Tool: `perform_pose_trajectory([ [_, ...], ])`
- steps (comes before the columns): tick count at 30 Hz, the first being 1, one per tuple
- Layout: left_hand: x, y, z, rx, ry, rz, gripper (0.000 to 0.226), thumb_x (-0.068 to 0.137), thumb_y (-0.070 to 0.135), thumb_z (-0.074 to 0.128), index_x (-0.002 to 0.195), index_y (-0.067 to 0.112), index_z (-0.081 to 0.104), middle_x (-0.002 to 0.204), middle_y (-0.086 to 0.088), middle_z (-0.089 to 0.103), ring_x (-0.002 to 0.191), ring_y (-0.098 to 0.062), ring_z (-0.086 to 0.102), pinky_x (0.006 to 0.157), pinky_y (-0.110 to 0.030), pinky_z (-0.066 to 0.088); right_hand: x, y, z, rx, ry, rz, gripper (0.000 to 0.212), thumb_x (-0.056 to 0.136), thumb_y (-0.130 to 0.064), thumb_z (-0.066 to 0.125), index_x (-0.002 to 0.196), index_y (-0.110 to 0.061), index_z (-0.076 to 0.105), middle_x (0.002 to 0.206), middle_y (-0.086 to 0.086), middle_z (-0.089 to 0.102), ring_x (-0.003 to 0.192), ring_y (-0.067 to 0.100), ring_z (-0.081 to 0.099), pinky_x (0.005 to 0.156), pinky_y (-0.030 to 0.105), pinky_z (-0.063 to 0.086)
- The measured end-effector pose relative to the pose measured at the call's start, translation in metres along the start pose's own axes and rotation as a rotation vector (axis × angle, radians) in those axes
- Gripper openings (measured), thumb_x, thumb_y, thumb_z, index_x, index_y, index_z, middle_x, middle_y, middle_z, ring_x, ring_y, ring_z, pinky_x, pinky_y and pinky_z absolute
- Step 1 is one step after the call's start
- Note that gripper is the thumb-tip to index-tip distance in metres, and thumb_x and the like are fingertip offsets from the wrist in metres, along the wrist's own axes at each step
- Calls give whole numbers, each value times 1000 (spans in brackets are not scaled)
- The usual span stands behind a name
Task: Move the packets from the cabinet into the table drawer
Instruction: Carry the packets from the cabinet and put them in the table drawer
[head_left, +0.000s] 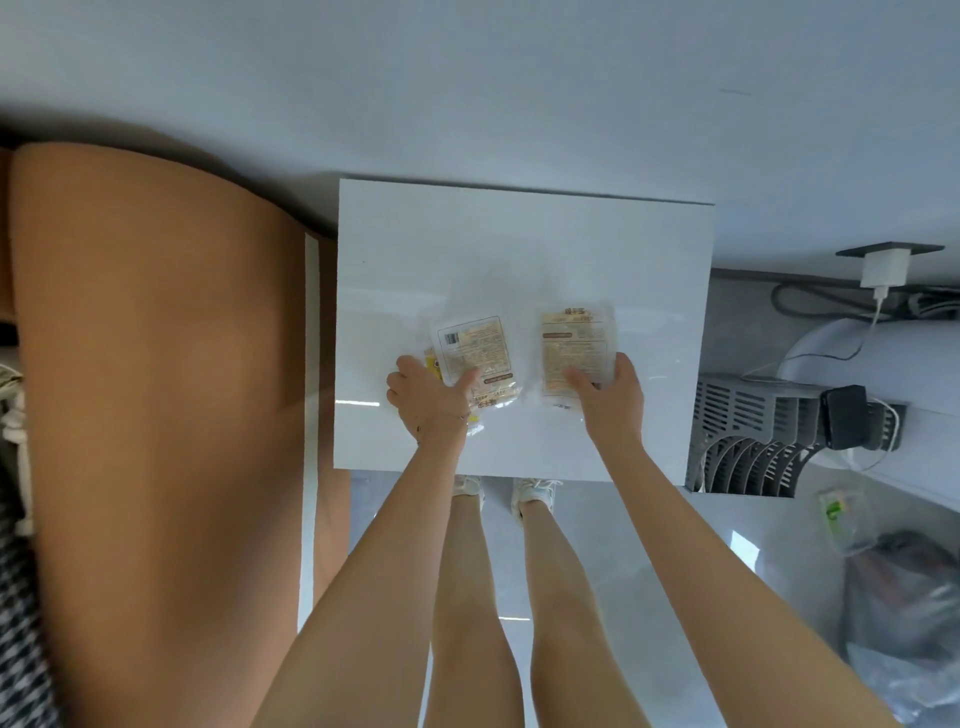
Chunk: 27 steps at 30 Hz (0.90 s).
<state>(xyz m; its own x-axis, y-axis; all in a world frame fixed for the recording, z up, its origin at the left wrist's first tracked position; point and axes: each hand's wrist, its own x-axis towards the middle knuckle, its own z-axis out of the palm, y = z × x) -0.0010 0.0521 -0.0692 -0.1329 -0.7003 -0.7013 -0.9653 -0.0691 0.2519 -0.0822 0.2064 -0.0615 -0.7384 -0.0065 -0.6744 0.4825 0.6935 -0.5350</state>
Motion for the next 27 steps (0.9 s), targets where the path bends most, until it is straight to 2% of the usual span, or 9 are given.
perform_pose_trajectory([
  [3, 2, -1, -6, -31, -26, 5, 64, 73, 37, 78, 116, 2, 45, 116, -16, 52, 113, -32, 45, 73, -32, 35, -6, 6, -4, 20, -53, -1, 14, 91, -16, 62, 98, -13, 50, 82, -13, 56, 71, 0, 54, 50, 5, 42],
  [6, 2, -3, -7, -52, 0, 68, 49, 74, 32, 77, 103, 6, 46, 97, -9, 57, 96, -30, 47, 64, -34, 36, -12, 7, 2, 50, -68, 17, 13, 91, -15, 62, 100, -14, 53, 84, -13, 57, 74, 0, 55, 54, 9, 44],
  [10, -4, -4, -7, -184, 6, 177, 39, 79, 18, 71, 81, 12, 32, 68, 6, 32, 71, -21, 33, 50, -23, 26, -19, 5, 15, 75, -68, 33, 15, 90, -14, 63, 102, -14, 55, 86, -11, 59, 74, 1, 57, 55, 10, 43],
  [12, -5, -6, -8, -266, -43, 235, 37, 80, 13, 69, 76, 13, 32, 66, 7, 30, 69, -19, 30, 52, -18, 26, -23, 4, 18, 97, -58, 47, 17, 89, -14, 64, 105, -12, 56, 90, -6, 61, 76, 7, 58, 57, 11, 43],
  [15, -5, -9, -17, -477, -185, 234, 31, 77, 0, 69, 69, 18, 45, 71, 4, 52, 68, -18, 49, 66, -22, 44, -31, 2, 14, 157, -57, 95, 17, 87, -11, 65, 102, -12, 57, 90, -4, 62, 81, 15, 60, 66, 19, 49],
  [18, -10, -16, -32, -663, -346, 122, 24, 76, -10, 68, 79, 12, 60, 80, -2, 64, 76, -17, 61, 77, -29, 52, -44, -2, 0, 204, -69, 119, 21, 85, -11, 68, 104, -10, 60, 95, 1, 65, 89, 22, 64, 77, 31, 55],
  [22, -22, -29, -60, -811, -467, 39, 33, 80, -5, 67, 111, 4, 61, 99, -4, 68, 90, -18, 66, 79, -29, 55, -69, -19, -23, 256, -140, 70, 33, 84, -11, 70, 113, -15, 55, 98, -5, 65, 86, 10, 64, 65, 14, 51],
  [25, -38, -47, -87, -866, -465, -8, 43, 79, 0, 71, 119, 8, 58, 110, -6, 69, 99, -22, 66, 83, -34, 57, -92, -33, -35, 269, -203, 26, 42, 83, -11, 73, 117, -19, 51, 103, -3, 66, 87, 9, 66, 62, 13, 53],
  [27, -53, -62, -104, -939, -465, -5, 40, 80, -3, 69, 117, 10, 59, 105, -4, 71, 95, -21, 69, 75, -34, 59, -109, -42, -39, 253, -251, -17, 43, 83, -11, 73, 118, -21, 50, 104, -2, 67, 86, 9, 67, 62, 12, 53],
])
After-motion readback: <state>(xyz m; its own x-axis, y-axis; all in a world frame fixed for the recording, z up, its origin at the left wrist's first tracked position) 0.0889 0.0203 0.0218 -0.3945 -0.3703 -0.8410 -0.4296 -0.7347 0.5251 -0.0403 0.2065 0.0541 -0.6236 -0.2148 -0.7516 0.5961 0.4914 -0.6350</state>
